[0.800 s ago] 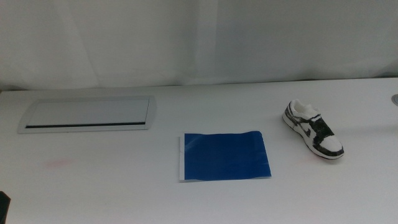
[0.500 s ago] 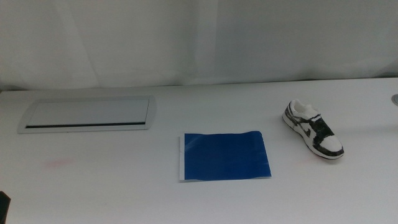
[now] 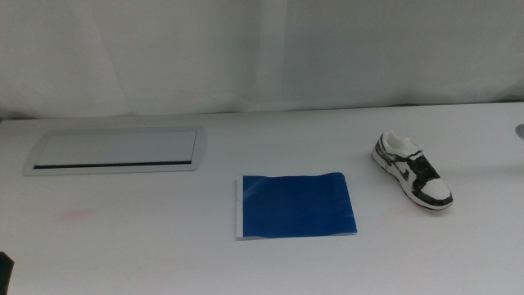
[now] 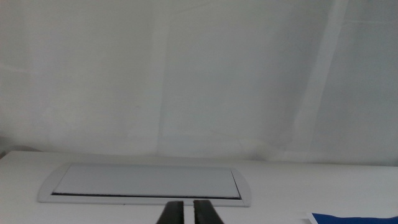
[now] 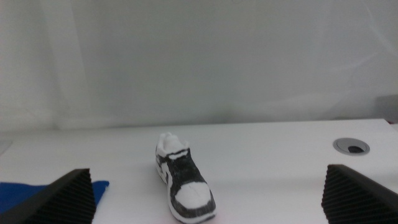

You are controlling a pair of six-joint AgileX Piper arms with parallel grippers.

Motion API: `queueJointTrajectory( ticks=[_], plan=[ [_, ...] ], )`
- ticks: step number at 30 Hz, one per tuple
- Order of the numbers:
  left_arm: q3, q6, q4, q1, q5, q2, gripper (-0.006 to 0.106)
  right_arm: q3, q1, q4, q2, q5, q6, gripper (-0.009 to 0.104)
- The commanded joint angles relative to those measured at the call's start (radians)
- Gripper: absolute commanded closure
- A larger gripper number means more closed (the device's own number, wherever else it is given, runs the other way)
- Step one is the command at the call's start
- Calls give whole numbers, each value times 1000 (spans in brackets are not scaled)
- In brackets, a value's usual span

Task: Use one arm to grab the shoe from the table and place it on the mat.

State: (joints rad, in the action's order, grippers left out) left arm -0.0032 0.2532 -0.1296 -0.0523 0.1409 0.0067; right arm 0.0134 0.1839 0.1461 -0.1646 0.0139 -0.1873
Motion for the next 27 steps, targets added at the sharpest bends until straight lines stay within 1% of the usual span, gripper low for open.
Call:
queueJointTrajectory(
  ticks=[1, 6, 9, 11, 13, 16, 18, 21, 24, 27],
  plan=[
    [40, 1, 6, 2, -2, -40, 103, -7, -5, -8, 1, -32, 1, -8],
    [40, 1, 6, 2, -2, -40, 103, 2, -5, -40, 1, -57, 1, -8],
    [40, 1, 6, 2, -2, -40, 103, 37, -5, -63, 1, -44, 1, -8],
    [40, 1, 6, 2, -2, -40, 103, 77, -5, -65, -2, -14, 1, -8],
    [40, 1, 6, 2, -2, -40, 103, 134, -5, -62, -16, 44, 5, -8],
    [40, 1, 6, 2, -2, -40, 103, 246, -5, -45, -64, 180, 31, -8],
    [40, 1, 6, 2, -2, -40, 103, 327, -5, -45, -111, 255, 34, -8],
    [40, 1, 6, 2, -2, -40, 103, 441, -5, -63, -190, 349, 31, -8],
    [40, 1, 6, 2, -2, -40, 103, 543, -5, -63, -286, 456, 31, -8],
    [40, 1, 6, 2, -2, -40, 103, 645, -5, -49, -411, 527, 97, -8]
  ],
)
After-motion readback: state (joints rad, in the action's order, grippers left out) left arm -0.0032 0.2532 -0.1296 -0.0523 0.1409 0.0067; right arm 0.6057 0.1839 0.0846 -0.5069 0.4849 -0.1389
